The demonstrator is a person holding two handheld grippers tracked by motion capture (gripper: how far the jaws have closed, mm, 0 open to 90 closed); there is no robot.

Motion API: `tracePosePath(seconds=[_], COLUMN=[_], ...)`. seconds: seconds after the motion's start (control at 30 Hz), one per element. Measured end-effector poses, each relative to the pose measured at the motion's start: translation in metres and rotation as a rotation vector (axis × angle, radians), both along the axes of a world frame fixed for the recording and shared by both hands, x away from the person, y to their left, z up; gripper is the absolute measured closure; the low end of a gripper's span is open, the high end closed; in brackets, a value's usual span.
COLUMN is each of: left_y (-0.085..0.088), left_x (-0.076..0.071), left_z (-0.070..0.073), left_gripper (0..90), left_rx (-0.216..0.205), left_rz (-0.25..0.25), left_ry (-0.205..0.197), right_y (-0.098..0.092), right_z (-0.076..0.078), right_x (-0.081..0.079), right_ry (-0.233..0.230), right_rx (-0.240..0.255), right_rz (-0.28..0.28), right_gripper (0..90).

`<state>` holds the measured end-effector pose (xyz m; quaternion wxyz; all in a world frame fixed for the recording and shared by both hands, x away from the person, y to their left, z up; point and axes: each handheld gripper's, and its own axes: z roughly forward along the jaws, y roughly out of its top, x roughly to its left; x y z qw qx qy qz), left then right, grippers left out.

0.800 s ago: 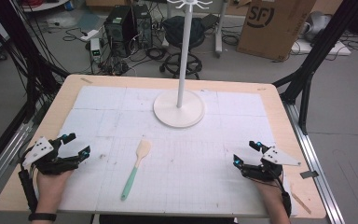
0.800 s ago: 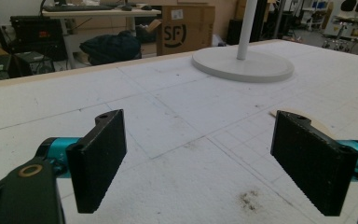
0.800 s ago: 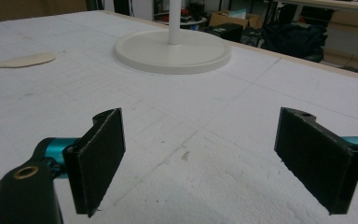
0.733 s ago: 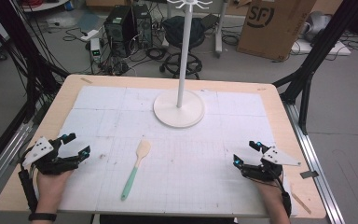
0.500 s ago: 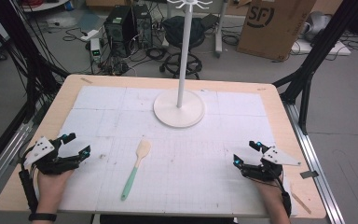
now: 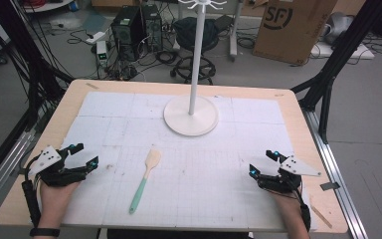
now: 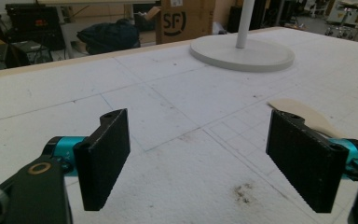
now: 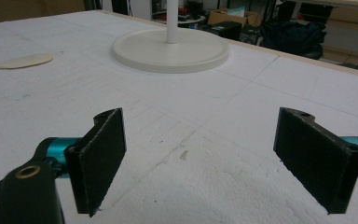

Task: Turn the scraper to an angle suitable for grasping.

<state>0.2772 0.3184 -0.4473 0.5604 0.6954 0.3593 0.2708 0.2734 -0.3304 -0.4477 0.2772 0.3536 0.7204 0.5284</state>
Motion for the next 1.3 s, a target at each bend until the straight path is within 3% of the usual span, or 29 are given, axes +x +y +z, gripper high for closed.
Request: tracePosePath(seconds=[0.2,0.27,0.43,0.5,0.77,0.97,1.1,1.3], left_y=[-0.011,-0.020,-0.033,-0.041,-0.060,-0.076,-0.098,-0.117], left_x=[0.001,0.001,0.002,0.002,-0.001,0.008,0.026,0.041], left_z=[0.003,0.005,0.006,0.006,0.007,0.009,0.010,0.009], left_gripper=[27.3,30.8,45.5,52.0,75.4,80.3,84.5,89.3], left_rx=[0.019,0.049,0.086,0.101,0.106,0.109,0.150,0.162], left_rz=[-0.039,-0.072,-0.110,-0.142,-0.218,-0.198,-0.180,-0.177], left_ry=[0.036,0.047,0.059,0.089,0.129,0.144,0.181,0.214], right_y=[0.000,0.000,0.000,0.000,0.000,0.001,0.001,0.001], right_z=[0.000,0.000,0.000,0.000,0.000,0.000,0.000,0.000], right_x=[0.000,0.000,0.000,0.000,0.000,0.001,0.001,0.001], right_ry=[0.002,0.003,0.006,0.006,0.008,0.012,0.014,0.016], right_rx=[0.000,0.001,-0.003,-0.004,-0.003,-0.006,-0.009,-0.007], right_rz=[-0.001,-0.001,-0.004,0.000,0.000,-0.004,-0.008,-0.007], right_gripper=[16.0,16.1,16.1,16.2,16.4,17.0,17.1,17.1])
